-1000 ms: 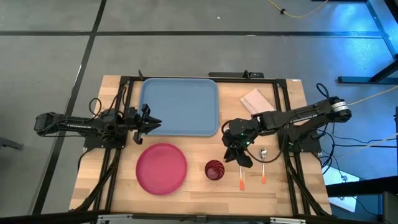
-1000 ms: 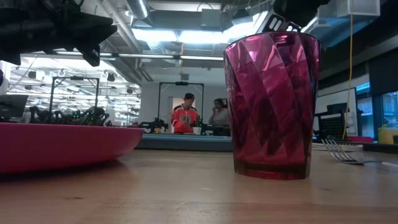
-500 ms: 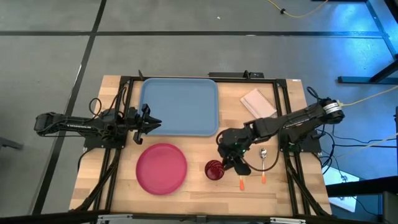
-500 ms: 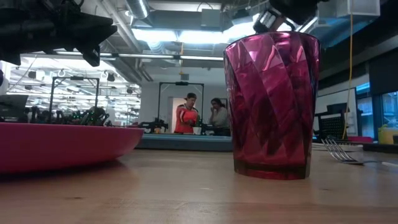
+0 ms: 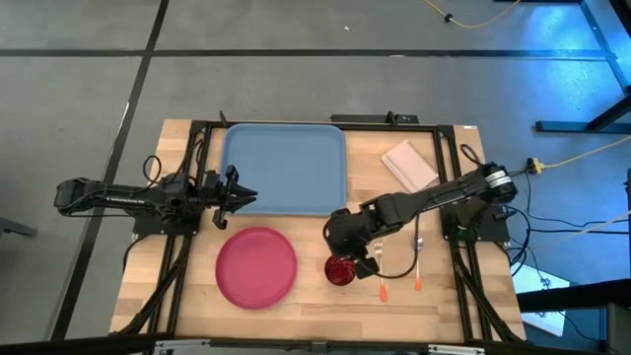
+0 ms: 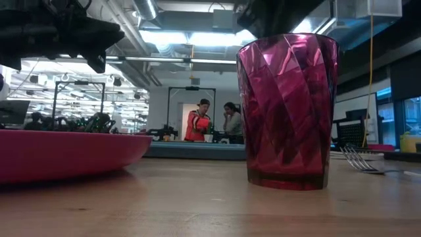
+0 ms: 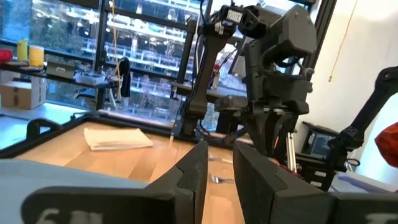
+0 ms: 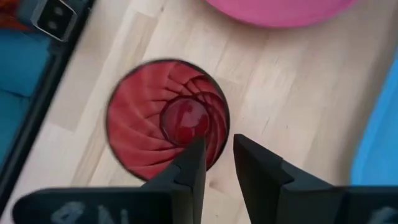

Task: Pick and place plate/cup/fork/spoon on tray
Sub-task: Put the red glass on the blue tray

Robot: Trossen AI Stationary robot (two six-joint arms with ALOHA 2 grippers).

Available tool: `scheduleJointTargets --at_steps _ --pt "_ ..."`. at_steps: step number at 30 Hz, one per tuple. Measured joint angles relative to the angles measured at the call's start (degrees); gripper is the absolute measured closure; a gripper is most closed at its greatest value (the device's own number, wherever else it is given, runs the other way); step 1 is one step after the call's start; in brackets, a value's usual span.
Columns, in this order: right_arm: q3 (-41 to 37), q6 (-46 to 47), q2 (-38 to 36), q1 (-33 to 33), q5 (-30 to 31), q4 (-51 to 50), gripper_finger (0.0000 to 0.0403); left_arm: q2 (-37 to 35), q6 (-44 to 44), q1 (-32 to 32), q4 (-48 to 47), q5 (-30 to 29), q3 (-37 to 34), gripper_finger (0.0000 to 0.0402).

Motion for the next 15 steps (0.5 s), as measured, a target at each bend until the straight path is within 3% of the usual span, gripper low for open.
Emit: scheduleJointTargets --at_steps 7,15 --pt "0.0 -0.4 1.7 -0.1 6.0 1.2 0.0315 0.0 0.0 0.0 -0.8 -0.1 0.0 0.0333" --pt "0.0 0.2 1.8 0.0 4.2 1.5 0.0315 0.0 0.0 0.0 -0.8 -0.1 0.0 0.0333"
